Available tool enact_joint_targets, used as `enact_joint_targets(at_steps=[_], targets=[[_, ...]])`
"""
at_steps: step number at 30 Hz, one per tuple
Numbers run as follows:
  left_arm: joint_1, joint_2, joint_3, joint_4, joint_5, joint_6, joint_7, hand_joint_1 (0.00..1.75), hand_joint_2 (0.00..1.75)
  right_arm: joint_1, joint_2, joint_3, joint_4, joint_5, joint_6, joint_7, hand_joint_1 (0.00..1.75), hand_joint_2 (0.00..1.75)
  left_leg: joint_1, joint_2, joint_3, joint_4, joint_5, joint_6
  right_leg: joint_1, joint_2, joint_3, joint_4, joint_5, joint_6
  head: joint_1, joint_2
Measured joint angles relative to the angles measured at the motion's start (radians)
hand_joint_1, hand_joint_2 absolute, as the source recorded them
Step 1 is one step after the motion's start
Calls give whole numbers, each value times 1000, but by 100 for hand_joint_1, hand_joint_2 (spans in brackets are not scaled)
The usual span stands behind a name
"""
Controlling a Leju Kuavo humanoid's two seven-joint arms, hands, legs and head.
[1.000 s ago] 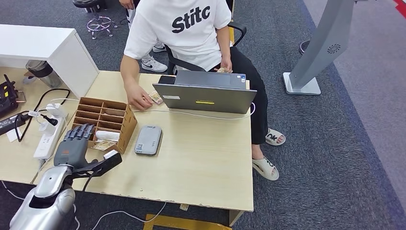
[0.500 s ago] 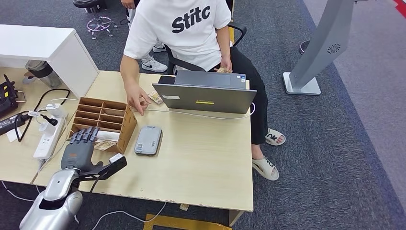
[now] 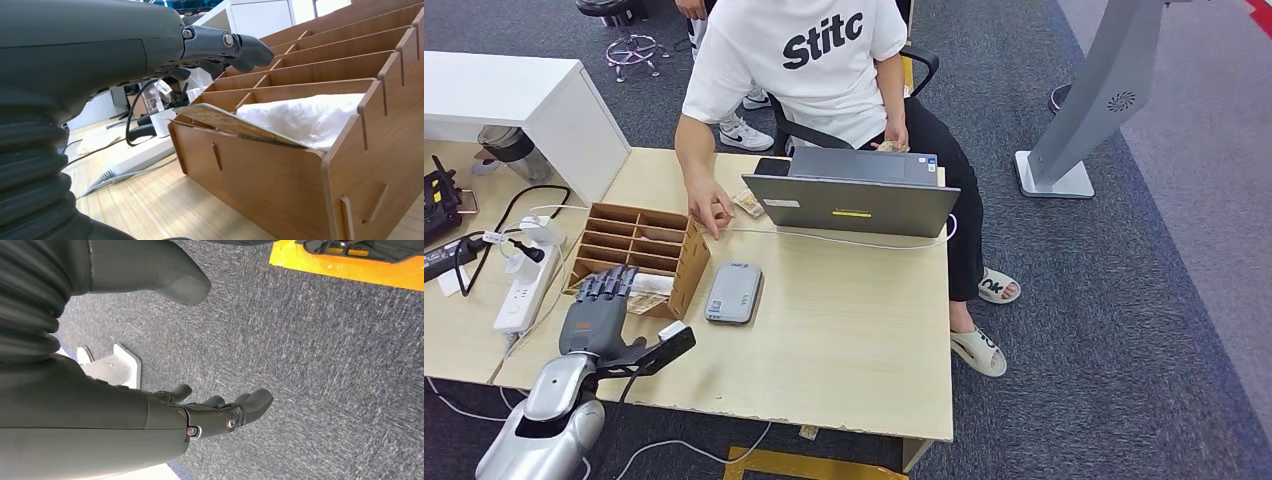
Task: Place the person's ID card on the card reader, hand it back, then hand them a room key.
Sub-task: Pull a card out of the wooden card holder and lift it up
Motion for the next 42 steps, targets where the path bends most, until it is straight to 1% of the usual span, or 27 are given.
enact_joint_targets(at_steps=[5, 6, 7, 9, 10, 11, 27, 42], targets=[[0, -1, 0, 1, -5, 3, -7, 0, 175, 0, 0, 0, 0, 2, 1, 0, 0, 175, 0, 0, 0, 0, 0, 0, 0, 0, 0, 0, 0, 0, 0, 0], [0, -1, 0, 1, -6, 3, -8, 7, 175, 0, 0, 0, 0, 2, 1, 0, 0, 175, 0, 0, 0, 0, 0, 0, 0, 0, 0, 0, 0, 0, 0, 0], [0, -2, 0, 1, -6, 4, -8, 47, 175, 0, 0, 0, 0, 3, 1, 0, 0, 175, 0, 0, 0, 0, 0, 0, 0, 0, 0, 0, 0, 0, 0, 0], [0, -2, 0, 1, -8, 7, -8, 134, 175, 0, 0, 0, 0, 4, 1, 0, 0, 175, 0, 0, 0, 0, 0, 0, 0, 0, 0, 0, 0, 0, 0, 0], [0, -2, 0, 2, -9, 8, -9, 171, 175, 0, 0, 0, 0, 4, 1, 0, 0, 175, 0, 0, 0, 0, 0, 0, 0, 0, 0, 0, 0, 0, 0, 0], [0, -2, 0, 2, -10, 9, -9, 175, 175, 0, 0, 0, 0, 4, 1, 0, 0, 175, 0, 0, 0, 0, 0, 0, 0, 0, 0, 0, 0, 0, 0, 0], [-17, -7, 0, 2, -28, 58, -13, 175, 175, 0, -1, 0, 0, -2, -2, -8, 0, 175, 0, 1, 0, 0, 0, 0, 0, 0, 0, 0, 0, 0, 0, 0], [-17, -11, 0, 2, -29, 62, -13, 175, 175, 0, -5, 0, 0, -2, -2, -8, 0, 175, 0, 1, 0, 0, 0, 0, 0, 0, 0, 0, 0, 0, 0, 0]])
